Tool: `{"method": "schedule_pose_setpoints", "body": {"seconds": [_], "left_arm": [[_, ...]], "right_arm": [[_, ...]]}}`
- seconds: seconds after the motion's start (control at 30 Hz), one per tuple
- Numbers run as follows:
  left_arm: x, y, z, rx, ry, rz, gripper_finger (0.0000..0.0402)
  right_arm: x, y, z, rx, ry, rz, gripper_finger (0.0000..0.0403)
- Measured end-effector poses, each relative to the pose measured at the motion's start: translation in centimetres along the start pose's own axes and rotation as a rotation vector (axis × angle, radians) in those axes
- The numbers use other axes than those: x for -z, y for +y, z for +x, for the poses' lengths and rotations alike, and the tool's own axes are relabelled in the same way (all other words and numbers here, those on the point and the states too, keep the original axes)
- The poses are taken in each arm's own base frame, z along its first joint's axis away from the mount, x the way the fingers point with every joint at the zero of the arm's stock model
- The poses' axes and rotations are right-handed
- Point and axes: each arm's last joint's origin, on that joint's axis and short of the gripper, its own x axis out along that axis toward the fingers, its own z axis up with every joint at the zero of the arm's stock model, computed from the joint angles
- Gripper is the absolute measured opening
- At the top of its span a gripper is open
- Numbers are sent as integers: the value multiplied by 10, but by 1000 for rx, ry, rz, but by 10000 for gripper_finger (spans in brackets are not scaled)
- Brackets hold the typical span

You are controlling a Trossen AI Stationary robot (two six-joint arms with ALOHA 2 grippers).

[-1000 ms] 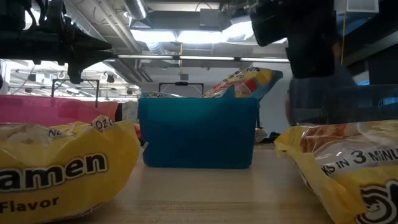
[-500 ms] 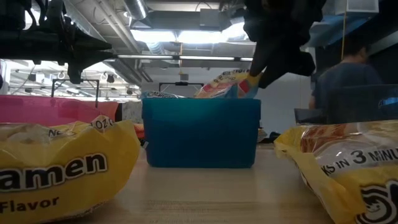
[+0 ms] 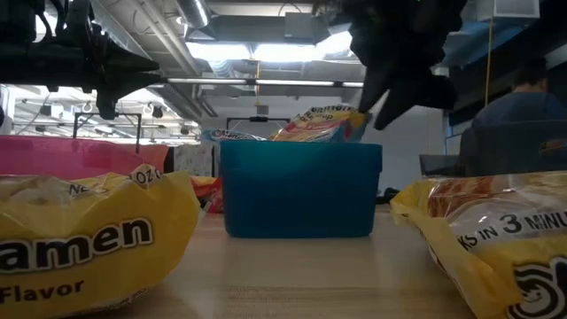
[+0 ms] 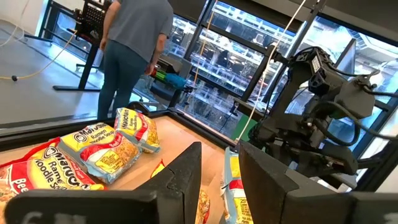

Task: Sort Maruchan noodles
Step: Put the blue noodle pack into the blue bin

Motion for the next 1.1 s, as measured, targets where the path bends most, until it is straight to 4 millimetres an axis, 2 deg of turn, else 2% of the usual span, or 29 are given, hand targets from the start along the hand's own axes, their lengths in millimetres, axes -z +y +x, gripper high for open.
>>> {"method": "schedule_pose_setpoints", "body": {"seconds": [0.17, 0.5, 0.77, 0.93, 1.1], "left_arm": [[0, 0, 0, 0, 0, 0, 102], [4, 2, 0, -17, 36, 14, 102], [4, 2, 0, -16, 35, 13, 102], [4, 2, 0, -16, 35, 14, 102], [4, 2, 0, -16, 35, 14, 102]], "right_arm": [[1, -8, 0, 99, -11, 44, 161], [-3, 2, 0, -26, -27, -99, 164], [-2, -8, 0, 110, -69, -63, 232], [-8, -6, 1, 38, -44, -72, 274], [-18, -3, 1, 13, -129, -114, 287]]}}
